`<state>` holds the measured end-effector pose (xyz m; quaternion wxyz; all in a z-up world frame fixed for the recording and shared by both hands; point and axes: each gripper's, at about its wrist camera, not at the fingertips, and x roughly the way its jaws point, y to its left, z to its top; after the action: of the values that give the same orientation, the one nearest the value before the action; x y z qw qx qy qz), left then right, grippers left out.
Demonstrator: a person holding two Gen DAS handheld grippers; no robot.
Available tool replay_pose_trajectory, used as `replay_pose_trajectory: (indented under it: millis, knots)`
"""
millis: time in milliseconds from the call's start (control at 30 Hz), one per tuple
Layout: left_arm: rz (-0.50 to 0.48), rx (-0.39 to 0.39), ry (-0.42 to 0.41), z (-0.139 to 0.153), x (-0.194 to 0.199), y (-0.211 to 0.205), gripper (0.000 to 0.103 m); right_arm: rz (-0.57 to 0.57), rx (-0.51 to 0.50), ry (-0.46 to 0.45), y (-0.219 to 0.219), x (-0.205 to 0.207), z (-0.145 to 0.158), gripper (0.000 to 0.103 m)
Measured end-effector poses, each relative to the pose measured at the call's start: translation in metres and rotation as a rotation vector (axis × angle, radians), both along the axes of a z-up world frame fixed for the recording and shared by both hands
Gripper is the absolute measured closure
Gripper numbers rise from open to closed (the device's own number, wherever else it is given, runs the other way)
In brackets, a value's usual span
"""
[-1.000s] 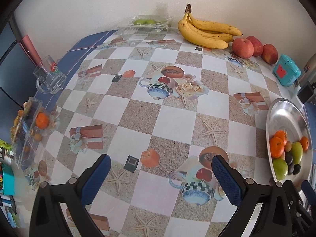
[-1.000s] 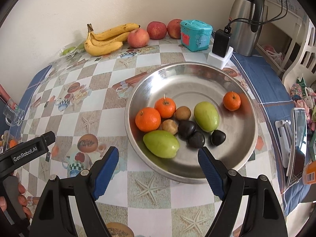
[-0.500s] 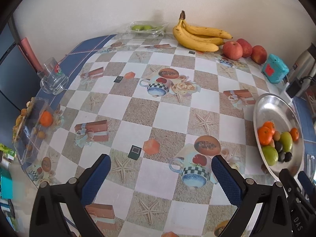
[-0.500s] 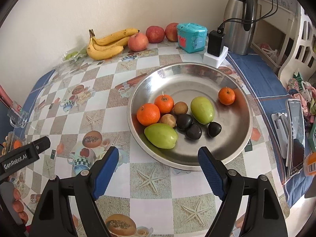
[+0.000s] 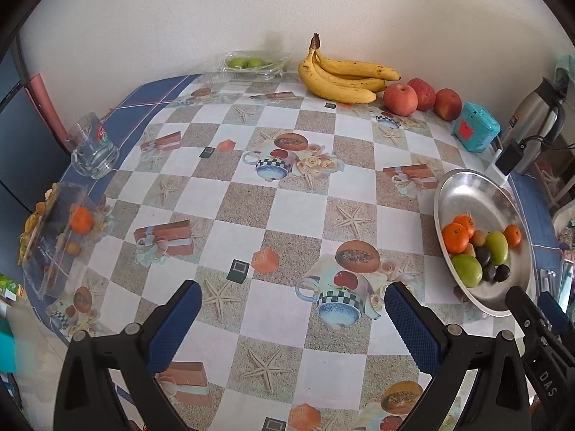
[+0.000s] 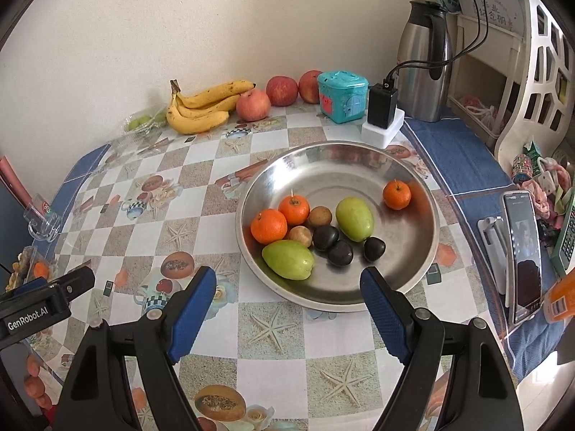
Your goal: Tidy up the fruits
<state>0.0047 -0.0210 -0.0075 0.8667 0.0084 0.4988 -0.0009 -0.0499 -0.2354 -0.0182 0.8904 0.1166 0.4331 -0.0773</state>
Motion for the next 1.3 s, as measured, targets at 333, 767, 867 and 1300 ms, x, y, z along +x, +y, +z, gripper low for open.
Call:
replay_pose_trajectory:
  millis: [333, 767, 867, 1300]
  knots:
    - [-0.002, 0.027, 0.029, -0.0020, 0.0006, -0.0017, 0.000, 0.016, -0.021, 0.016, 0.0017, 0.0005, -0.0008, 0.020]
    - [0.003, 0.025, 0.064, -0.0056, 0.0017, -0.0003, 0.000, 0.023, -0.034, 0.050, 0.0026, 0.0024, -0.0051, 0.020]
    - [-0.002, 0.024, 0.065, -0.0047, 0.0011, -0.0015, 0.000, 0.030, -0.037, 0.052, 0.0040, 0.0027, -0.0052, 0.020]
    - [-0.001, 0.015, 0.069, -0.0036, 0.0014, -0.0007, 0.000, 0.037, -0.041, 0.067, 0.0063, 0.0040, -0.0080, 0.020]
